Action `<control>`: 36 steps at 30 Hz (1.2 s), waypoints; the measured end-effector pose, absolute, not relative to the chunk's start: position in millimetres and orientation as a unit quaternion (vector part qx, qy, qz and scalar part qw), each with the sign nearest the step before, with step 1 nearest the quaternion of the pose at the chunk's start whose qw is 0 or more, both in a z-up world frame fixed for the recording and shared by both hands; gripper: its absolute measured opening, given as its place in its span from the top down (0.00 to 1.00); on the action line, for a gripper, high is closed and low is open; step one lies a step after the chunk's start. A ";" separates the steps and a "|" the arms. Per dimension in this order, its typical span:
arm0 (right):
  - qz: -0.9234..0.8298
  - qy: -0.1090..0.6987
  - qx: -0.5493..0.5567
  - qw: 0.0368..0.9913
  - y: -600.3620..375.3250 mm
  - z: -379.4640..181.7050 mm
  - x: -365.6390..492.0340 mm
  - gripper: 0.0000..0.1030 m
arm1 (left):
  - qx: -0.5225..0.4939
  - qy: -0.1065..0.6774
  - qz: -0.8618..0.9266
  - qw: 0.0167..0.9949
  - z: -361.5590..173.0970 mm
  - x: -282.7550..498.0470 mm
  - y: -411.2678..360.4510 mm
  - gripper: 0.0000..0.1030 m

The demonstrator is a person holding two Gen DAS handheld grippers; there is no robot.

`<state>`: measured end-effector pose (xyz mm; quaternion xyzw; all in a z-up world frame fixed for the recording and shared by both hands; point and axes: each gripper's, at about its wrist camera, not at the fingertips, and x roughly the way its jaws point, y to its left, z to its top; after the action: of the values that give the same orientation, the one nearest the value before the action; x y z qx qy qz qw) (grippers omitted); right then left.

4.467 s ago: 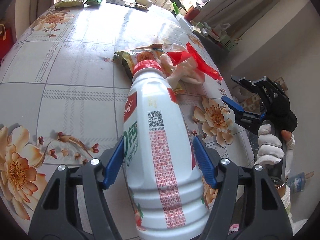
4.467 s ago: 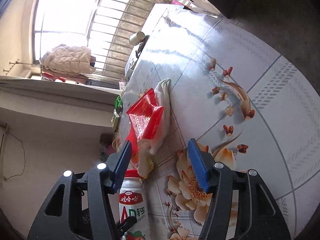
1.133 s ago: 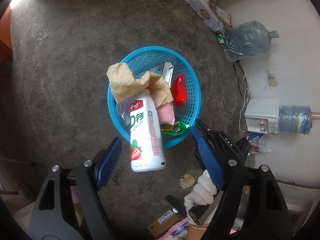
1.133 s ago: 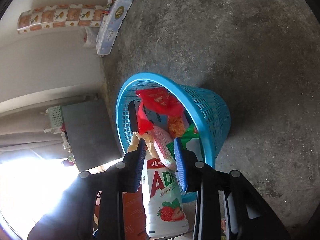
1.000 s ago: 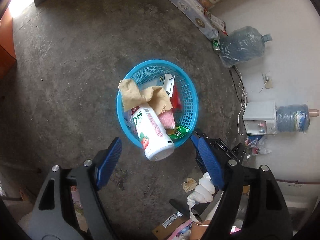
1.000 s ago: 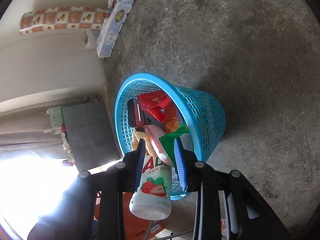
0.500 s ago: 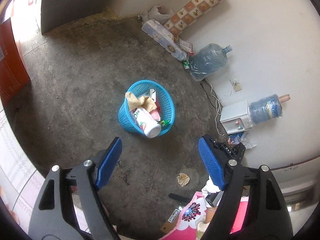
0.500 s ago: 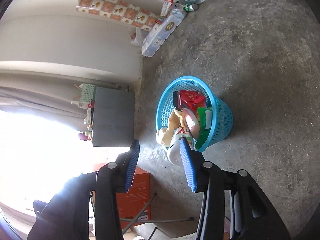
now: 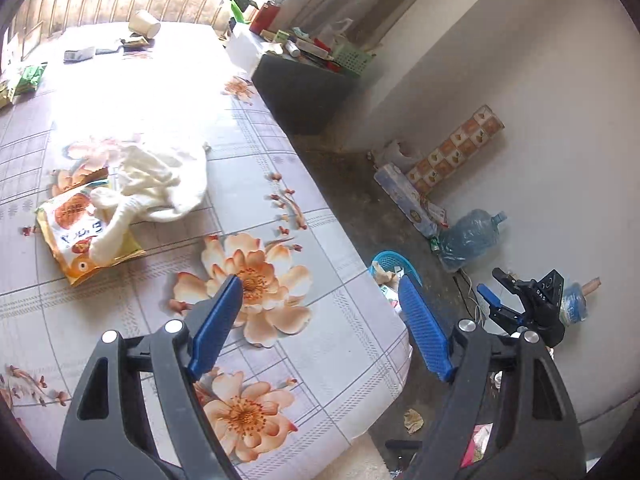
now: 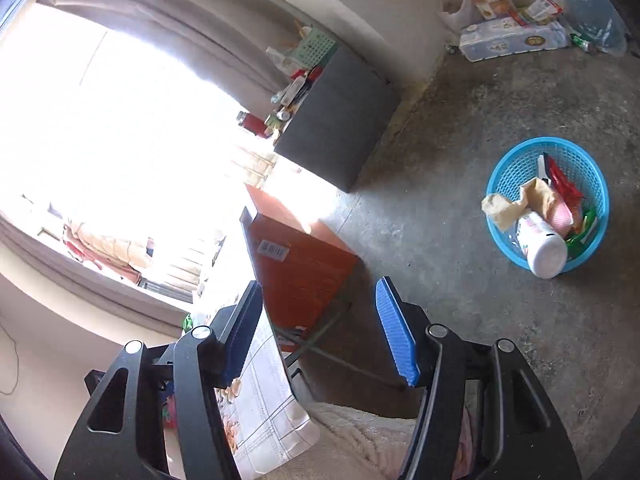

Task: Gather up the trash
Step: 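Move both grippers back to the table toward the snack bag and cloth, then grasp the white cloth with the right gripper while the left grasps the yellow snack bag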

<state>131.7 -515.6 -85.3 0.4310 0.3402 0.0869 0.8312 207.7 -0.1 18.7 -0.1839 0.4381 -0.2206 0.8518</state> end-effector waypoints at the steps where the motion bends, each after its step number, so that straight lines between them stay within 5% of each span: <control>1: 0.103 0.350 0.418 0.832 -495.5 -80.9 142.0 0.44 | -0.187 0.433 -0.200 0.859 17.5 203.8 17.8 0.26; 12: 0.243 0.462 0.291 0.802 -264.8 -53.9 242.9 0.44 | -0.265 0.449 -0.040 0.853 -35.2 232.3 139.0 0.29; 17: 0.246 0.500 0.262 0.788 -188.1 -61.1 289.8 0.44 | -0.275 0.453 0.000 0.848 -57.9 254.4 154.4 0.48; 24: 0.207 0.518 0.161 0.814 -113.3 -73.8 330.3 0.44 | -0.212 0.450 0.013 0.868 -64.2 261.3 145.5 0.55; 30: 0.189 0.509 0.034 0.839 -65.5 -82.4 334.3 0.44 | -0.182 0.446 0.015 0.876 -65.7 260.7 144.6 0.81; 32: 0.186 0.504 0.011 0.844 -60.1 -85.4 337.2 0.47 | -0.183 0.445 0.012 0.876 -66.9 260.1 146.8 0.91; 36: 0.187 0.500 0.001 0.845 -65.4 -86.1 331.2 0.74 | -0.173 0.446 0.005 0.878 -68.9 253.4 145.8 0.99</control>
<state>331.2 -65.4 -86.1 0.0011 0.5002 0.1873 0.8454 253.4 145.8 -68.9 -0.1726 0.4457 0.0046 0.8784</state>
